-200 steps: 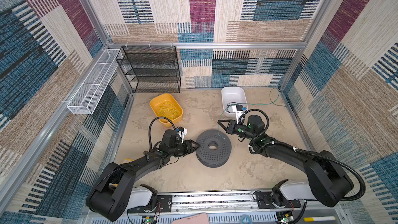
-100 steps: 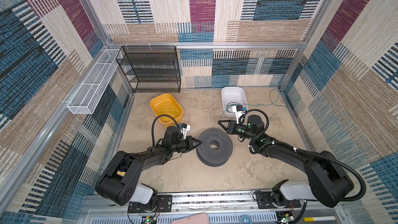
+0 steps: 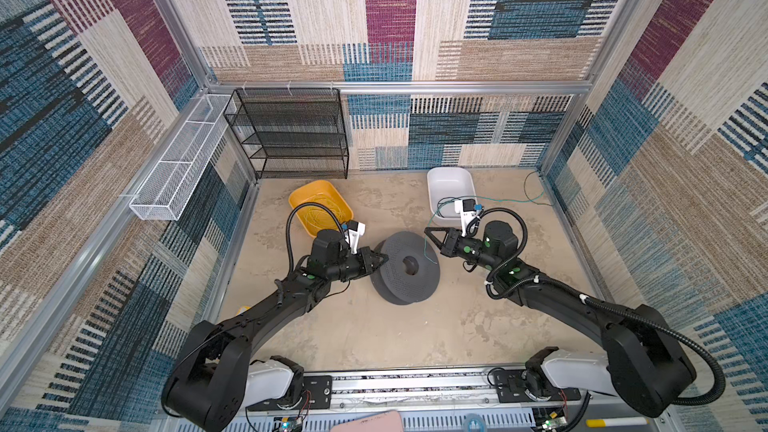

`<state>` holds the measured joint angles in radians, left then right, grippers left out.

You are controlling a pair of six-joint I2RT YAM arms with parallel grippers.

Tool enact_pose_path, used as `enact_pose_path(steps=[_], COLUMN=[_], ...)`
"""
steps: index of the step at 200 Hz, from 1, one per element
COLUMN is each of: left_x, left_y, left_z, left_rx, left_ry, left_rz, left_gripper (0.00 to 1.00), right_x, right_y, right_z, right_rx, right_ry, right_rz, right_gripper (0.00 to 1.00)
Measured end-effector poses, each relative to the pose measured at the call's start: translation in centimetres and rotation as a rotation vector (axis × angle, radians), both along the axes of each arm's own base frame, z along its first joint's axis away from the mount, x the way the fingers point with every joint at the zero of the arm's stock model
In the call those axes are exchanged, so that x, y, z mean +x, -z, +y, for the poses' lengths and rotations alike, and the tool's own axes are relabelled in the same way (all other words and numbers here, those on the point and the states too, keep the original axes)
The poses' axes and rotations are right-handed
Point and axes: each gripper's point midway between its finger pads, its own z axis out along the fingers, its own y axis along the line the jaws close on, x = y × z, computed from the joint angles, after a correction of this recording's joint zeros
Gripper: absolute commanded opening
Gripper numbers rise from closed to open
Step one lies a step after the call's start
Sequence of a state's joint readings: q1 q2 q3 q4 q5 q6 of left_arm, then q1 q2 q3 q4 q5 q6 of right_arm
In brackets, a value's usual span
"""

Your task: Wrap the cables

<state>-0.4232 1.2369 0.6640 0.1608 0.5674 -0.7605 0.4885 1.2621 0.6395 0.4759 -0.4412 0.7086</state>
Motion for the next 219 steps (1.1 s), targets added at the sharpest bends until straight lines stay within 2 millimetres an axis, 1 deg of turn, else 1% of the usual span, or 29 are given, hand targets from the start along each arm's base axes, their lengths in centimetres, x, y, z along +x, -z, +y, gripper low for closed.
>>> enact_pose_path(steps=[3,24,39,62,88,104,132,150,170,194,219], left_x=[0.3,0.9,1.0,0.7,0.4,0.4,1.5,1.8,2.0,2.6,2.7], left_y=[-0.5,-2.3,-3.4,-5.1,-6.7,-6.6,-5.3,-4.6,-4.3,-3.6,-3.2], left_z=[0.2,1.2,1.4,0.6,-1.4,-2.2,-2.3,-3.5,-5.0,-5.7,-6.8], left_rx=[0.016,0.088,0.125,0.208,0.33,0.395,0.552,0.636,0.678,0.718,0.75], left_ry=[-0.016,-0.071,-0.088,-0.088,-0.088,-0.104,-0.183,-0.195,-0.198,-0.212,-0.222], left_rz=[-0.016,-0.056,-0.076,-0.118,-0.197,-0.214,-0.235,-0.266,-0.288,-0.294,-0.307], left_gripper=[0.0,0.0,0.0,0.0,0.0,0.0,0.0,0.0,0.0,0.0,0.0], right_x=[0.0,0.0,-0.3,-0.3,-0.4,-0.5,-0.6,-0.7,-0.7,-0.7,-0.7], right_y=[-0.1,-1.3,-1.9,-2.7,-3.6,-4.1,-4.1,-4.1,-4.3,-4.0,-3.5], right_z=[0.0,-0.4,-0.6,-1.3,-2.2,-2.7,-3.6,-4.2,-4.8,-5.1,-5.3], right_rx=[0.001,0.009,0.011,0.012,0.008,0.012,0.007,0.005,0.007,0.005,-0.001], right_ry=[0.0,0.012,0.015,0.036,0.061,0.073,0.097,0.112,0.124,0.134,0.138], right_rz=[-0.003,-0.027,-0.041,-0.065,-0.089,-0.103,-0.1,-0.099,-0.105,-0.1,-0.088], right_gripper=[0.0,0.0,0.0,0.0,0.0,0.0,0.0,0.0,0.0,0.0,0.0])
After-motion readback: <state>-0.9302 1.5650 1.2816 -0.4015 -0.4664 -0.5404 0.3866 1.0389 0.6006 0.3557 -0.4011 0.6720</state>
